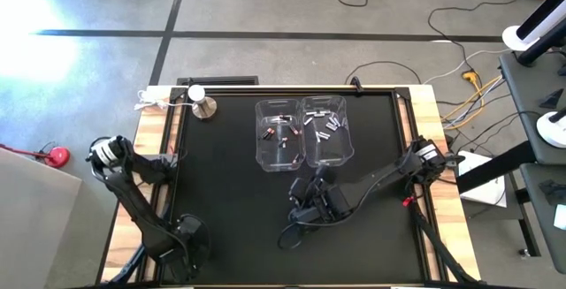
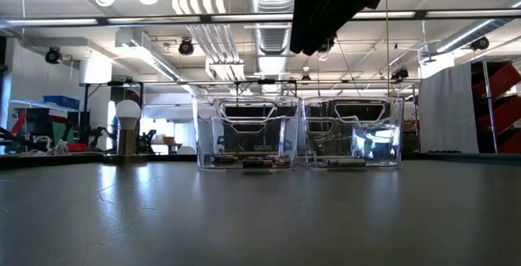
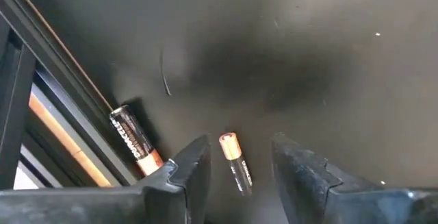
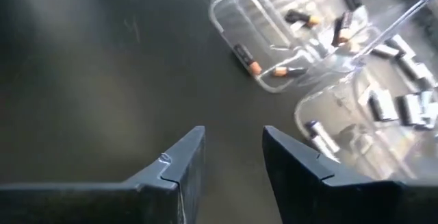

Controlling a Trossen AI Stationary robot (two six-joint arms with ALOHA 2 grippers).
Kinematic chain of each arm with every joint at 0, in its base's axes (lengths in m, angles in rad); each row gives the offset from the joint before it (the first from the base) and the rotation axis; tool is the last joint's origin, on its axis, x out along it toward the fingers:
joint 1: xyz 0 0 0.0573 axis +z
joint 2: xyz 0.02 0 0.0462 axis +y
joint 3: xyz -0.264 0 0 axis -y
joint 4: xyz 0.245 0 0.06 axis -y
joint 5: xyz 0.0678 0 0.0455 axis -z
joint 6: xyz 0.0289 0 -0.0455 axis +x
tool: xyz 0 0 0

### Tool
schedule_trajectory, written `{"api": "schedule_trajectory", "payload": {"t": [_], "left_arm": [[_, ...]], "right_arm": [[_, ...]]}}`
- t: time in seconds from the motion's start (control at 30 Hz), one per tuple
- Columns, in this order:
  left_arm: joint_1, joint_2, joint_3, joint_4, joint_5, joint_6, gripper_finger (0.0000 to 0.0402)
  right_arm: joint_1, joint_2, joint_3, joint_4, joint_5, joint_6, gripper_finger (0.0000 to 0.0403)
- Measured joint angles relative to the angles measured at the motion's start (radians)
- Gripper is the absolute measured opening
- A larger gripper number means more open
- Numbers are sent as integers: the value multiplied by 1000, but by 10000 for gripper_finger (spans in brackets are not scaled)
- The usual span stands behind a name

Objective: Sort batteries
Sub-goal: Put the black battery into the left transparent bin

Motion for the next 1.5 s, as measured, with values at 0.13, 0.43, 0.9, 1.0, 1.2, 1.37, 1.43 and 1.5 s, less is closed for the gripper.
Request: {"api": "schedule_trajectory", "payload": {"t": [0.13, 0.43, 0.9, 1.0, 1.2, 1.37, 1.43, 1.5], "left_arm": [[3, 23, -18, 12, 90, 16, 127], [13, 32, -12, 62, 84, 156, 117], [16, 31, -19, 77, 110, 230, 117], [20, 30, -49, 106, 132, 232, 116], [46, 24, -132, 234, 161, 230, 116], [73, 26, -143, 216, 158, 282, 114], [87, 26, -145, 212, 158, 323, 110], [103, 27, -147, 211, 158, 353, 90]], "right_arm": [[10, 0, -11, 31, -20, 5, 146], [30, 0, -11, 41, -19, 11, 137], [34, 0, -11, 44, -19, 20, 132], [34, 0, -11, 44, -19, 20, 138], [35, 0, -11, 45, -22, 22, 145], [42, 0, -11, 48, -46, 22, 143], [45, 0, -11, 47, -47, 22, 138], [47, 0, -11, 48, -47, 21, 134]]}}
